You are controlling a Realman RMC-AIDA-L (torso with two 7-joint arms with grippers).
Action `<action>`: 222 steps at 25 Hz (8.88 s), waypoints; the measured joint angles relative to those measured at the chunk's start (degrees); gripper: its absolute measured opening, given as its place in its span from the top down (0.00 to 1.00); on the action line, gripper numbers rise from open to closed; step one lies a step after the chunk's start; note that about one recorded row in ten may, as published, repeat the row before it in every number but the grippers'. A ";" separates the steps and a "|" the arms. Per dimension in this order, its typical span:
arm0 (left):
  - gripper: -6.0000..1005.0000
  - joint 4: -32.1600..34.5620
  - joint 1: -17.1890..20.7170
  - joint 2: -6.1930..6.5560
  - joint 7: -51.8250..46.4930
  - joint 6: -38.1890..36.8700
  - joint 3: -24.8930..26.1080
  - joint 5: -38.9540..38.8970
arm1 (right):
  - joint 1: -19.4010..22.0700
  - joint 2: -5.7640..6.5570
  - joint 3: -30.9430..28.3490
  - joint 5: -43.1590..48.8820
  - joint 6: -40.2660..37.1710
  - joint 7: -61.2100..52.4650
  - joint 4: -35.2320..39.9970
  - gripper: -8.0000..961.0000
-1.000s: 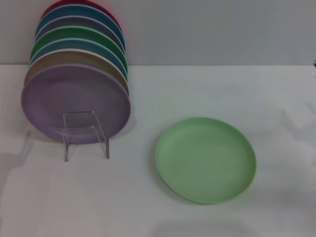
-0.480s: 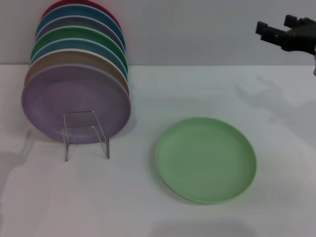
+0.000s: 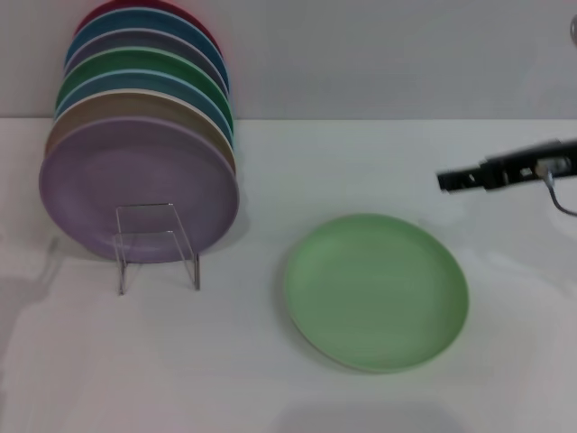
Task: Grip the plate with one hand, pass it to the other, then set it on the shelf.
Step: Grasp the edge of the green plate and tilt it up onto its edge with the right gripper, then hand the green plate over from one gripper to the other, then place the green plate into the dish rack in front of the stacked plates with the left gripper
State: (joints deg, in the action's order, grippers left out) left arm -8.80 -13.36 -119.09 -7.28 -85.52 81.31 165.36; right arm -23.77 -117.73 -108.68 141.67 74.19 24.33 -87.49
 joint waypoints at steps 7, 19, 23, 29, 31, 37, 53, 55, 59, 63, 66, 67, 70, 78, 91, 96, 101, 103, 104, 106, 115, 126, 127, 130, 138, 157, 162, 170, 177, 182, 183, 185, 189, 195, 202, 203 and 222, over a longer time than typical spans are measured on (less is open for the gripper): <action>0.20 0.24 0.02 0.00 -0.02 0.44 -0.01 -0.19 | -2.14 -0.35 0.22 5.29 3.48 -1.31 5.77 0.14; 0.20 -0.08 -0.44 0.00 -0.02 0.89 -0.01 -0.22 | -7.92 -0.49 0.71 8.18 -0.44 -1.00 19.06 0.14; 0.21 -0.08 -0.63 0.00 -0.02 1.25 0.00 -0.22 | -8.98 -0.49 0.81 8.25 -0.81 -0.95 20.67 0.14; 0.21 0.27 -1.05 0.00 -0.02 1.52 -0.01 -0.22 | -9.95 -0.56 1.47 8.36 -1.04 -0.95 21.99 0.14; 0.21 0.28 -1.05 0.00 -0.02 1.59 0.00 -0.22 | -10.11 -0.57 1.66 8.38 -1.25 -0.95 22.25 0.14; 0.21 0.17 -1.06 0.00 -0.02 1.85 -0.01 -0.22 | -10.92 -0.57 1.80 8.52 -1.37 -0.95 23.30 0.14; 0.21 -0.08 -1.05 0.00 -0.02 1.41 0.00 -0.16 | -12.44 -0.43 2.35 9.30 -2.66 -0.95 26.76 0.30; 0.21 -0.08 -1.02 0.00 -0.02 1.41 0.00 -0.15 | -12.44 -0.42 2.35 9.31 -2.92 -0.95 26.84 0.33; 0.22 -0.08 -0.96 0.00 -0.02 1.41 0.00 -0.13 | -12.37 -0.40 2.27 9.33 -3.45 -0.95 27.12 0.43; 0.22 -0.08 -0.95 0.00 -0.02 1.43 -0.01 -0.08 | -12.56 -0.32 2.21 9.32 -3.97 -0.80 28.42 0.61; 0.22 -0.08 -0.91 0.00 -0.02 1.36 -0.01 0.02 | -12.45 -0.30 2.27 9.11 -4.02 -0.49 27.89 0.74; 0.22 -0.08 -0.87 0.00 -0.02 1.21 -0.01 0.04 | -11.99 -0.36 2.23 9.02 -3.96 -0.42 26.76 0.79; 0.22 -0.08 -0.85 0.00 -0.02 1.02 -0.01 0.05 | -11.53 -0.48 2.24 9.00 -3.84 -0.40 25.63 0.91; 0.22 -0.19 -0.61 0.00 -0.24 0.33 -0.54 0.05 | -9.04 -1.14 1.96 7.72 -3.98 0.95 20.12 0.96; 0.23 -11.13 3.74 1.66 -4.30 -6.68 -11.84 0.08 | 0.52 -1.19 1.25 -2.99 -6.78 11.01 4.66 0.97; 0.23 -22.51 4.52 6.93 -8.42 1.86 -19.70 0.13 | 7.05 -1.32 2.11 -10.13 -12.31 21.18 0.03 0.97; 0.23 -47.96 9.11 13.39 -1.49 26.70 -24.93 0.30 | 11.68 -1.49 2.91 -13.92 -18.06 29.69 -1.11 0.97; 0.23 -59.15 10.05 16.44 -0.96 40.36 -25.41 0.20 | 14.69 -1.66 5.83 -17.00 -23.82 36.88 -1.17 0.97; 0.23 -64.67 10.15 18.21 -1.26 47.15 -25.69 0.24 | 14.69 -1.66 5.83 -17.00 -23.82 36.88 -1.17 0.97; 0.23 -73.57 9.28 21.17 -2.37 59.59 -26.04 0.21 | 16.09 -1.67 7.80 -17.89 -27.40 40.19 -1.26 0.97; 0.23 -96.12 2.42 21.23 1.08 98.90 -25.02 -0.34 | 16.90 -1.53 13.76 -18.04 -33.92 44.22 -1.43 0.97; 0.24 -97.86 1.41 1.48 42.14 126.29 -8.27 -23.01 | 19.03 -1.61 16.89 -18.14 -34.74 47.79 -4.68 0.97; 0.24 -97.21 1.32 0.94 44.25 126.84 -7.54 -23.62 | 19.21 -1.59 17.28 -18.38 -34.86 48.09 -4.84 0.97; 0.24 -95.02 -0.15 1.09 44.86 127.01 -7.07 -24.27 | 19.99 -1.55 18.10 -19.13 -35.16 48.48 -5.56 0.97; 0.24 -87.95 -3.65 0.86 44.86 127.43 -6.24 -25.14 | 22.51 -1.58 21.60 -19.60 -35.26 48.61 -9.45 0.97; 0.41 -85.76 -4.97 0.79 44.86 127.80 -6.74 -22.73 | 25.06 -1.62 24.08 -19.60 -35.25 48.70 -12.61 0.97; 0.59 -85.83 -5.03 0.81 45.20 127.79 -6.80 -22.36 | 25.17 -1.63 24.65 -19.60 -35.12 48.71 -12.62 0.95; 0.89 -85.92 -5.39 0.74 46.49 127.31 -6.80 -22.31 | 26.22 -1.58 25.08 -22.78 -35.03 48.72 -12.56 0.90; 0.91 -87.43 -4.19 0.83 47.08 123.42 -6.62 -22.46 | 29.51 -1.84 17.98 -38.04 -34.95 48.93 -11.07 0.86; 0.92 -90.00 1.56 0.95 54.24 110.52 -9.26 -22.92 | 29.65 -1.94 4.91 -60.67 -32.33 54.18 1.29 0.71; 0.92 -90.29 2.36 0.99 55.39 108.10 -9.87 -22.95 | 28.90 -1.87 2.06 -64.44 -30.20 55.75 4.82 0.67; 0.92 -90.96 4.87 1.09 58.53 100.58 -12.06 -22.99 | 26.81 -1.73 -4.56 -70.93 -23.93 59.32 12.74 0.58; 0.92 -90.43 9.64 1.78 61.05 81.22 -18.04 -22.63 | 22.10 -1.61 -16.54 -75.83 -11.76 65.36 27.23 0.44; 0.93 -85.08 11.19 8.79 50.57 54.81 -28.24 -17.09 | 18.22 -1.48 -26.25 -76.10 -2.83 68.60 37.44 0.38; 0.93 -55.93 8.41 8.37 20.01 14.90 -24.21 0.80 | 17.92 -1.41 -26.90 -76.02 -0.99 69.59 37.94 0.38; 0.93 -49.01 6.86 7.64 18.17 10.10 -23.04 0.68 | 17.91 -1.40 -26.80 -76.02 -0.77 69.70 37.94 0.38; 0.94 -2.97 -9.95 6.46 14.40 -16.91 -18.30 0.24 | 16.07 -1.36 -26.43 -73.66 6.48 71.31 39.08 0.38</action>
State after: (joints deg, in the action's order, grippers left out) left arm -11.77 -23.31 -112.63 7.12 -102.43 63.01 165.60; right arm -7.70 -119.09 -135.11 68.01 80.67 95.65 -48.40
